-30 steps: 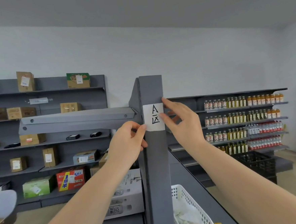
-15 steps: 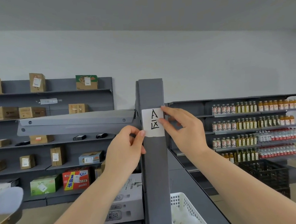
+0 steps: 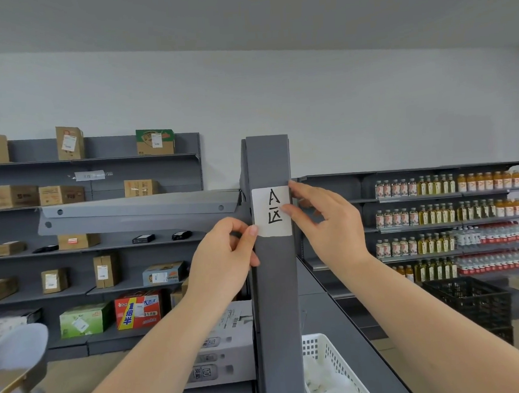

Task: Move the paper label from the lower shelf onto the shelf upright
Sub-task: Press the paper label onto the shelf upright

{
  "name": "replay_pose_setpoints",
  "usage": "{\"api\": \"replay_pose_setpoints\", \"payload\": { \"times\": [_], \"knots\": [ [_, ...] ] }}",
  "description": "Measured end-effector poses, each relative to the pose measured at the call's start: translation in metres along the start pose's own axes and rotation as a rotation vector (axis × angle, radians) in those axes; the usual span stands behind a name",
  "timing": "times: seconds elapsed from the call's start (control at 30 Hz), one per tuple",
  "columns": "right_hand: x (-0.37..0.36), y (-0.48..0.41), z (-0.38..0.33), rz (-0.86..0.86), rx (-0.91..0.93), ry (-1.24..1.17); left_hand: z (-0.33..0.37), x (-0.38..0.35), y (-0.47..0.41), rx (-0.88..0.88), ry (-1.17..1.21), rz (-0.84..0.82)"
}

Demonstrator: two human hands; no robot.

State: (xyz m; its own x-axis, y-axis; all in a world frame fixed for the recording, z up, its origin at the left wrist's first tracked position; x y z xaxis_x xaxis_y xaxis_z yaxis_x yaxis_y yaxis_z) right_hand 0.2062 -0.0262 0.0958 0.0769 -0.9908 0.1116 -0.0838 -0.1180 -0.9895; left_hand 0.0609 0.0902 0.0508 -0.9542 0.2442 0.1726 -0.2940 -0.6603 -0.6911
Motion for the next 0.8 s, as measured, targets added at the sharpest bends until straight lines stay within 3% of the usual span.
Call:
{"api": "replay_pose_setpoints", "payload": {
  "times": [0.27,0.53,0.8],
  "knots": [
    [0.004,0.0,-0.009,0.053,0.083,0.081,0.002,0.0,0.001,-0.008,0.024,-0.001],
    [0.001,0.001,-0.008,-0.013,0.018,0.011,-0.001,-0.001,-0.001,-0.008,0.015,-0.003],
    [-0.005,-0.007,0.006,-0.102,-0.367,-0.362,-0.001,0.0,-0.001,-0.007,0.014,0.0]
  ]
}}
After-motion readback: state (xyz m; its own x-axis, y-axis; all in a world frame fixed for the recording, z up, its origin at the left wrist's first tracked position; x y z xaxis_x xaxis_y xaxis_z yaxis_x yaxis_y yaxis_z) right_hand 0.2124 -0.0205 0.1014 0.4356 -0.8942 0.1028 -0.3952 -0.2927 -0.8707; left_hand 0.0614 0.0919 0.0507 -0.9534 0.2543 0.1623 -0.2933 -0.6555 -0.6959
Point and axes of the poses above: each hand's wrist, its own y-axis away from the middle knuckle, its own x-axis out of the back of the hand, z = x × y, the point moved 9 cm from there along -y, towards the middle knuckle, and after that the axes turned 12 degrees about y, right-handed, at the moved point
